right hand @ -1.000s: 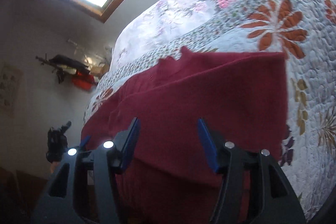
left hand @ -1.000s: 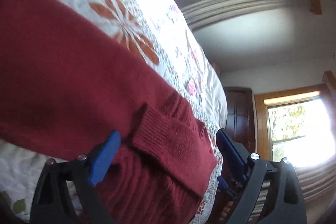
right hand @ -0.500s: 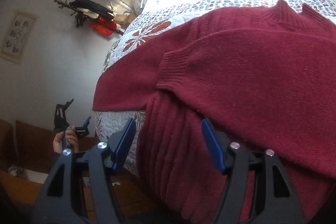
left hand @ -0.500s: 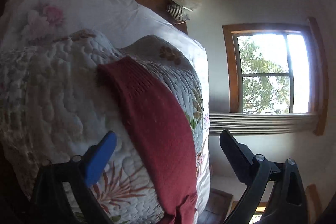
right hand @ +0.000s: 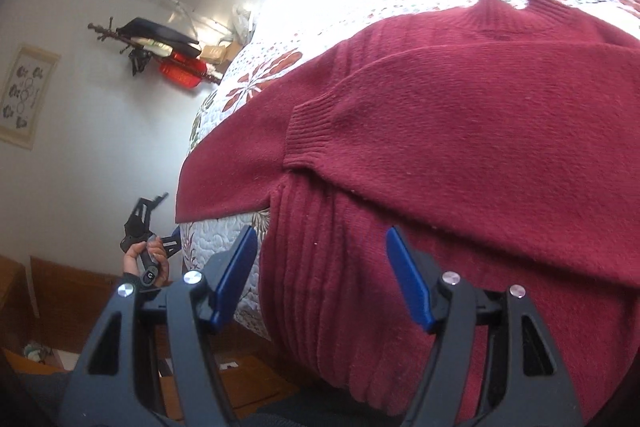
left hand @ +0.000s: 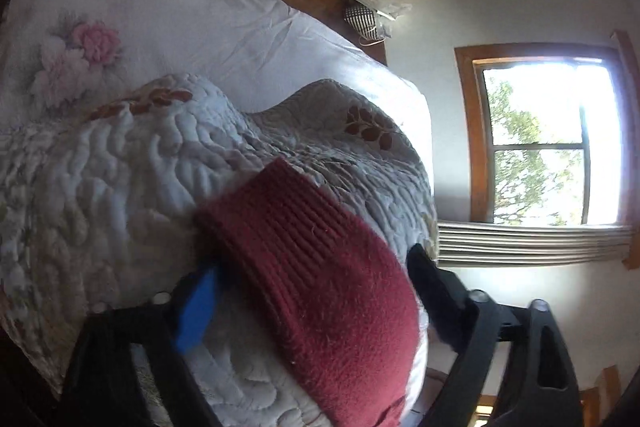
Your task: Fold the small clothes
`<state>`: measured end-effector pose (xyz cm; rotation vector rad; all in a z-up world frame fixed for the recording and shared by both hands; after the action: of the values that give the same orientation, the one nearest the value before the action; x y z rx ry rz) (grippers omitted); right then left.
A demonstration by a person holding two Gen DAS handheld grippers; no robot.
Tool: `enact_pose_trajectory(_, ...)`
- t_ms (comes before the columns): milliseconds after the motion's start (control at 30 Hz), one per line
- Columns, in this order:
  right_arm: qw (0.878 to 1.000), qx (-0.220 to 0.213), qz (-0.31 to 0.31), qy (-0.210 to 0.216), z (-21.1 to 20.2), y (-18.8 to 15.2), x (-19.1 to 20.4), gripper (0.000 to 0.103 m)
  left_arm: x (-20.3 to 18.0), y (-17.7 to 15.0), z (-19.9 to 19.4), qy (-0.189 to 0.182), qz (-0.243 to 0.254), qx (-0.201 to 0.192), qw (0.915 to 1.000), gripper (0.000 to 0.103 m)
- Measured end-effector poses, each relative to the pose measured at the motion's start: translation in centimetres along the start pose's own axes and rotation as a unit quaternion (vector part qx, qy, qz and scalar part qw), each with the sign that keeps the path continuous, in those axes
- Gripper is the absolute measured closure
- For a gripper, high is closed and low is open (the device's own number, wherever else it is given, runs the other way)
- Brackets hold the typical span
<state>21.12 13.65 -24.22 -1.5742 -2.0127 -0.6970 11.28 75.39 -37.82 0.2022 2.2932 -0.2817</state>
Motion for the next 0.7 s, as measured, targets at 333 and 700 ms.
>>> enact_pose_trajectory(333,0.995,-0.072,0.063,0.003,-5.5,-1.9,-4.1,0.036,-4.4,-1.4,-3.2,-0.017,0.057,-0.038,0.9975,0.095)
enact_pose_trajectory(700,0.974,-0.143,0.172,0.026,-10.2,-5.3,-11.6,0.036,-28.9,-19.0,-5.2,-0.097,0.364,0.008,0.9261,0.095)
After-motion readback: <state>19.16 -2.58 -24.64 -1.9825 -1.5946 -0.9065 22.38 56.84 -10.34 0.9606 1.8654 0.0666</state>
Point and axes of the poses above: each gripper's, at about its wrist camera, not at the fingertips, and z roughly the way its jaws point, x to its left, y to its top, the point moved 10 cm from there along z, roughly the way its jaws point, and after that the axes turned 11 degrees about x, right-handed, at the moved point
